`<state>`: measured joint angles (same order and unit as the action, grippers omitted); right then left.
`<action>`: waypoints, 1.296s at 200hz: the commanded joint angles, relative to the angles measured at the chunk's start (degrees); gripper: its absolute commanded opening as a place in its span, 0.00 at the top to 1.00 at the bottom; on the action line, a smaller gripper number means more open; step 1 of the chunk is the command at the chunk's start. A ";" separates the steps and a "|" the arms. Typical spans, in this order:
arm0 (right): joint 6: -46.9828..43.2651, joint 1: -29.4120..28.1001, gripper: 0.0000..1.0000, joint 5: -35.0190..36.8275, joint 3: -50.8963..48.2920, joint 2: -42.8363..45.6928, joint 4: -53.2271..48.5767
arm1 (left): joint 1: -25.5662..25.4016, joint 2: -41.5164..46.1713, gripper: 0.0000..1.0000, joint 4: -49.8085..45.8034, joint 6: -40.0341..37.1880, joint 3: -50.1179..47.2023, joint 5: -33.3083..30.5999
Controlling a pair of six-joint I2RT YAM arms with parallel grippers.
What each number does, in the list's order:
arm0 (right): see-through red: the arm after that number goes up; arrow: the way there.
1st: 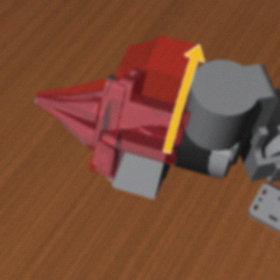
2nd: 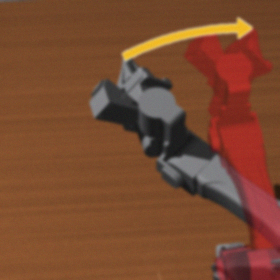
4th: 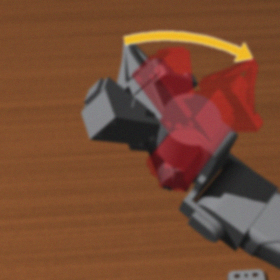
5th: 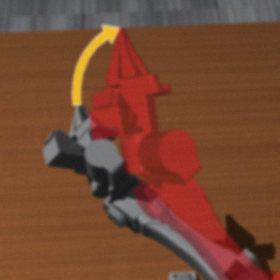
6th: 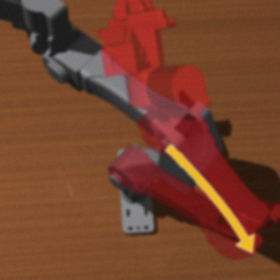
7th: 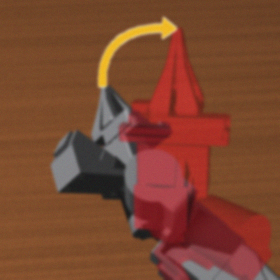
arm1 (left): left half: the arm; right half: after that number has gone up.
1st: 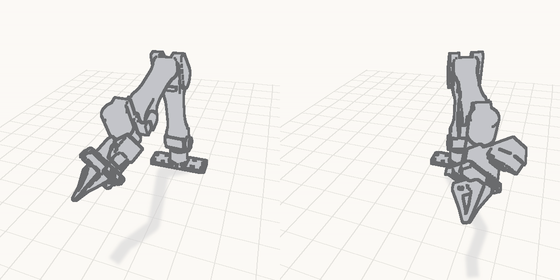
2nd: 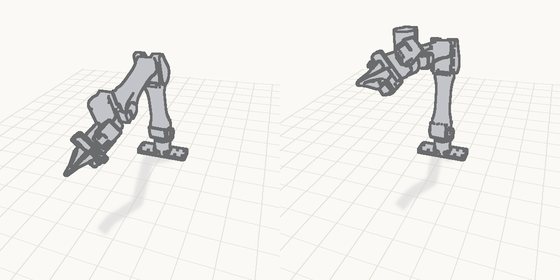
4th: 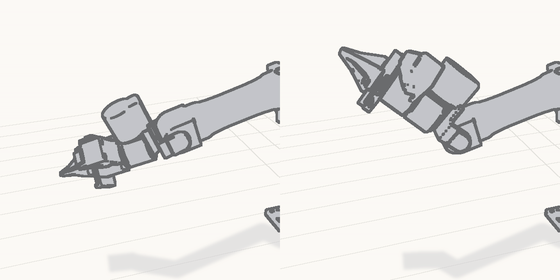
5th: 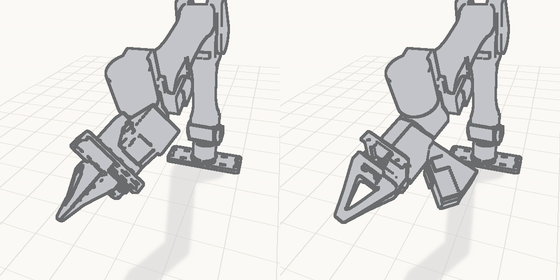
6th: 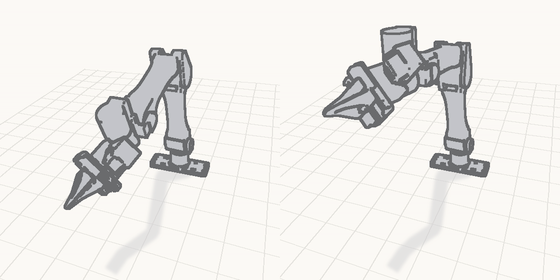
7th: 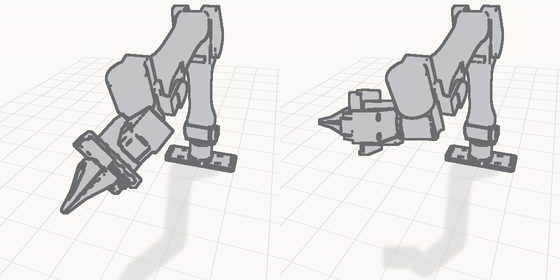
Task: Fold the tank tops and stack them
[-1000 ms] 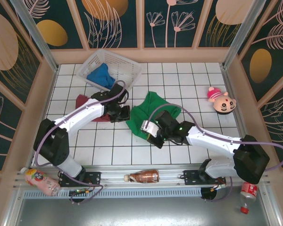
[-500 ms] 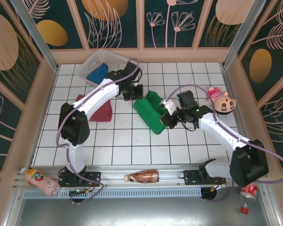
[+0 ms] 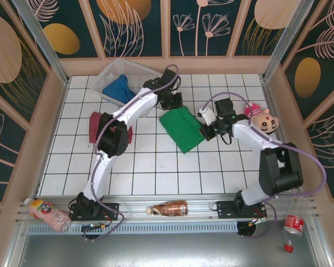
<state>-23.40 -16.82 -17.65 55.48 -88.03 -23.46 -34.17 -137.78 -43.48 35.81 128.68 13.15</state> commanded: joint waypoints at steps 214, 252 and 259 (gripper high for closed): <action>37.38 4.22 0.51 0.76 -1.59 2.67 9.03 | 0.69 10.33 0.29 6.77 -6.31 -10.71 -5.14; 47.08 3.09 0.48 -3.99 -10.27 2.59 18.03 | 0.65 10.70 0.29 7.30 -9.08 -18.41 -5.36; 47.55 2.53 0.48 -3.80 -10.91 2.04 19.28 | 0.52 9.90 0.29 7.19 -9.53 -18.48 -5.02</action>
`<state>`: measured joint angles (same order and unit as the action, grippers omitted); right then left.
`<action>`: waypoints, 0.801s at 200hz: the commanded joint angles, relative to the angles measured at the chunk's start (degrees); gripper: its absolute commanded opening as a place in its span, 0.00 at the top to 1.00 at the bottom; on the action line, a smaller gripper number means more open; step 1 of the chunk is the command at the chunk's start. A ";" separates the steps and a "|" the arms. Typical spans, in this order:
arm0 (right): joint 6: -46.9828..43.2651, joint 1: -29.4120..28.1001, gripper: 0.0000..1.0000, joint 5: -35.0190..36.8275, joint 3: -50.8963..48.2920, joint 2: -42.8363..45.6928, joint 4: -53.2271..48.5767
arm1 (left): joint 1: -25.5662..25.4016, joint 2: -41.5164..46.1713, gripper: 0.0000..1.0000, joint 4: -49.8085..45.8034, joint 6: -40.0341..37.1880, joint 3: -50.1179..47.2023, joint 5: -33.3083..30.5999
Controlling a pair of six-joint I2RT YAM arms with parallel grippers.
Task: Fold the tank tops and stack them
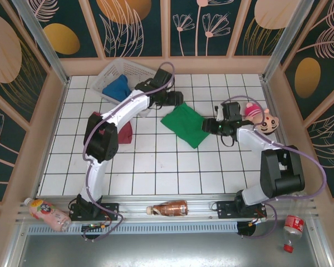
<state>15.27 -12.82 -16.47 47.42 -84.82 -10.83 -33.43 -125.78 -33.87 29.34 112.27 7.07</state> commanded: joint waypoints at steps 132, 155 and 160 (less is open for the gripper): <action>4.85 -0.36 0.62 12.48 -2.25 -11.81 0.26 | 0.82 -16.76 0.28 -7.35 -7.79 11.44 1.13; 5.65 2.21 0.62 11.95 -3.27 -10.92 -0.65 | 0.92 -17.71 0.28 -8.22 -7.34 13.56 3.36; 5.48 2.55 0.62 11.82 -3.21 -11.02 -0.92 | 0.98 -17.66 0.28 -8.00 -7.01 13.52 4.05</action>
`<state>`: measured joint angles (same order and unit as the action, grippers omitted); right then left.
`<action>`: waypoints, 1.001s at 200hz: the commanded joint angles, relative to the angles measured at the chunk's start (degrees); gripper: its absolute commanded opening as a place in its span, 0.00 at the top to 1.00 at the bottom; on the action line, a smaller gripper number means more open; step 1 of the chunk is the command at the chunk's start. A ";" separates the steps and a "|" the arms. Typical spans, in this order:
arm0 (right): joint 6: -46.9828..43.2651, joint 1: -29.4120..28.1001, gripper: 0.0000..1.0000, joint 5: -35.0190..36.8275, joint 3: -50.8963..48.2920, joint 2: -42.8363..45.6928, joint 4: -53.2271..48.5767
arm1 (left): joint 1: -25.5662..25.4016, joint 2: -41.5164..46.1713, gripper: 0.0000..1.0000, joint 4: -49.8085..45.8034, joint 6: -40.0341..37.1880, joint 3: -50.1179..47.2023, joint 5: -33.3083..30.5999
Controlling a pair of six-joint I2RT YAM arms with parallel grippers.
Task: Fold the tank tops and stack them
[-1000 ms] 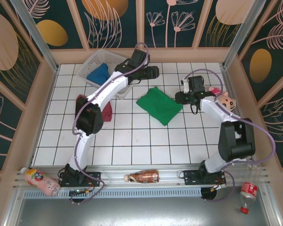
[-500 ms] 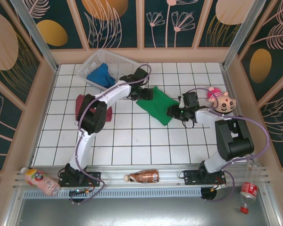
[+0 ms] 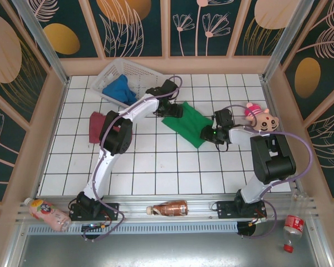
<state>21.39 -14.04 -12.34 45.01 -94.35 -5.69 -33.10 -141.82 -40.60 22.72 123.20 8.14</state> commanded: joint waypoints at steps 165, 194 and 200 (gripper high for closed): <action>-4.52 5.86 0.53 0.63 -0.63 1.91 -3.33 | -1.02 -1.67 1.00 2.45 5.98 -0.21 13.40; -4.92 5.86 0.49 -3.87 -0.39 4.86 -1.61 | -1.00 4.84 1.00 -2.10 5.17 -3.79 8.50; -4.95 5.84 0.48 -5.04 -0.38 5.67 -1.14 | -1.03 6.59 1.00 -3.51 4.93 -4.98 7.22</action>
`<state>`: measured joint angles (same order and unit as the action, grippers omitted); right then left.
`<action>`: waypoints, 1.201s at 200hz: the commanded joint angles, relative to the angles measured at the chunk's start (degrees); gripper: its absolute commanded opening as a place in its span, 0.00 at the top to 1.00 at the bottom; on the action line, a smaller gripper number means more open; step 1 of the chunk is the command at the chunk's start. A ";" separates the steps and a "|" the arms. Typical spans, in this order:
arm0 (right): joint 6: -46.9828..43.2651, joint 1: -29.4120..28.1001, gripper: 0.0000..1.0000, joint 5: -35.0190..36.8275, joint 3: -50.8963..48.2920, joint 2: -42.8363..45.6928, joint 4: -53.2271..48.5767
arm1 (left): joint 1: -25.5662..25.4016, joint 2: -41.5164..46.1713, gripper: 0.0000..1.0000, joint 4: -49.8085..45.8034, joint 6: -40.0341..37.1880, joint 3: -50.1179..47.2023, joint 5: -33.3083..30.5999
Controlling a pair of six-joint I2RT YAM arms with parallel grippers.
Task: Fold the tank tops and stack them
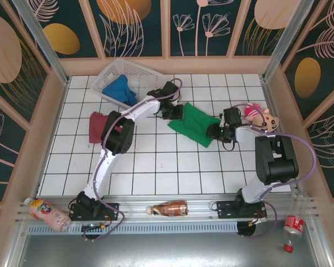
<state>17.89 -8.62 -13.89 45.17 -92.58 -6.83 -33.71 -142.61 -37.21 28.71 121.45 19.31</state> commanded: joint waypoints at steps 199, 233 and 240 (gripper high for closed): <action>2.72 -6.56 0.44 -9.40 -1.89 11.57 16.01 | 11.22 58.66 1.00 1.66 -0.60 -53.55 -33.18; 3.03 -8.23 0.44 -8.52 -1.07 10.55 17.24 | 11.26 58.35 1.00 0.68 -3.32 -48.82 -33.64; 3.13 -8.43 0.44 -8.48 -1.01 10.36 17.44 | 11.30 58.78 1.00 0.80 -3.75 -48.39 -34.17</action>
<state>20.14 -15.99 -23.62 44.16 -82.13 7.81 -22.33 -85.25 -38.39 28.12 69.63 -12.75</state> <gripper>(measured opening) 0.554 0.067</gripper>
